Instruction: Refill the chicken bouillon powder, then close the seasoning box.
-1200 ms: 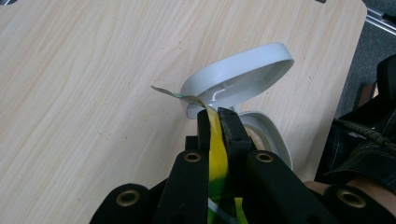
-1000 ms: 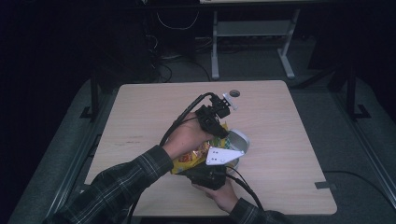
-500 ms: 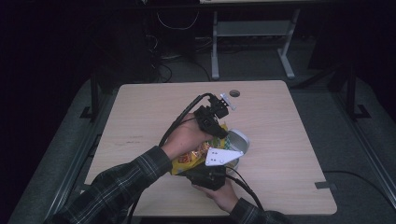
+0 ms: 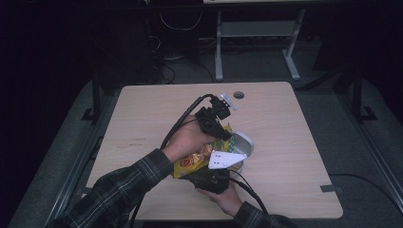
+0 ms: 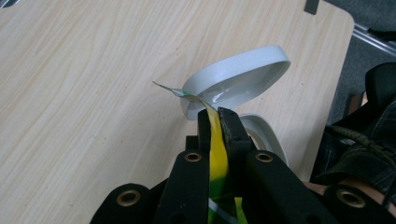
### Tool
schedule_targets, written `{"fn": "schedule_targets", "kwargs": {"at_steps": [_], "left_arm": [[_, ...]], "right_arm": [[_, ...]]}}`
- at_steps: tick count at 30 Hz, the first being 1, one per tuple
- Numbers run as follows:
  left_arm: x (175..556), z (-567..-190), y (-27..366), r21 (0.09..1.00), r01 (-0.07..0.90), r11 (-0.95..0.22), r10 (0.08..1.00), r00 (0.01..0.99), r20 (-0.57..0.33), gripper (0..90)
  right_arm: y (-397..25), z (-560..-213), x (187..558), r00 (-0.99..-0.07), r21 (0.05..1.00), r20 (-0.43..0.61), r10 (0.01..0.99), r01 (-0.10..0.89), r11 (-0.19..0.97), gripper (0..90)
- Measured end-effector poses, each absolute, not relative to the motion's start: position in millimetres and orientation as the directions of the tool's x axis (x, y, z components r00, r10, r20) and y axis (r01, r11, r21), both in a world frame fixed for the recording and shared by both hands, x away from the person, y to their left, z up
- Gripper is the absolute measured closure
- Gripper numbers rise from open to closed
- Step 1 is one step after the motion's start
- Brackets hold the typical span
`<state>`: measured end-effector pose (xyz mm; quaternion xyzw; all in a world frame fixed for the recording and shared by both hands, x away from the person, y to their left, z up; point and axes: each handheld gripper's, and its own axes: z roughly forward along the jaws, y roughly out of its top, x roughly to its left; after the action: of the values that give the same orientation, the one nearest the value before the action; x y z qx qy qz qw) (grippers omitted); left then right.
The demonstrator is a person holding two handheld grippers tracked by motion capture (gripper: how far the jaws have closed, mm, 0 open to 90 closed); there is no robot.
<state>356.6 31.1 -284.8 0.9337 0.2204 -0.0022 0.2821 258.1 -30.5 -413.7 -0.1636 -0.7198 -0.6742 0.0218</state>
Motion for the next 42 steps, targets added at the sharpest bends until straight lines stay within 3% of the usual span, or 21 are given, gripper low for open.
{"fn": "schedule_targets", "kwargs": {"at_steps": [42], "left_arm": [[342, -267, 106, 0.708, 0.393, -0.586, 0.374, 0.907, -0.194, 90.0]], "right_arm": [[-21, -428, 264, -0.929, 0.939, 0.277, 0.247, 0.315, 0.134, 90.0]]}}
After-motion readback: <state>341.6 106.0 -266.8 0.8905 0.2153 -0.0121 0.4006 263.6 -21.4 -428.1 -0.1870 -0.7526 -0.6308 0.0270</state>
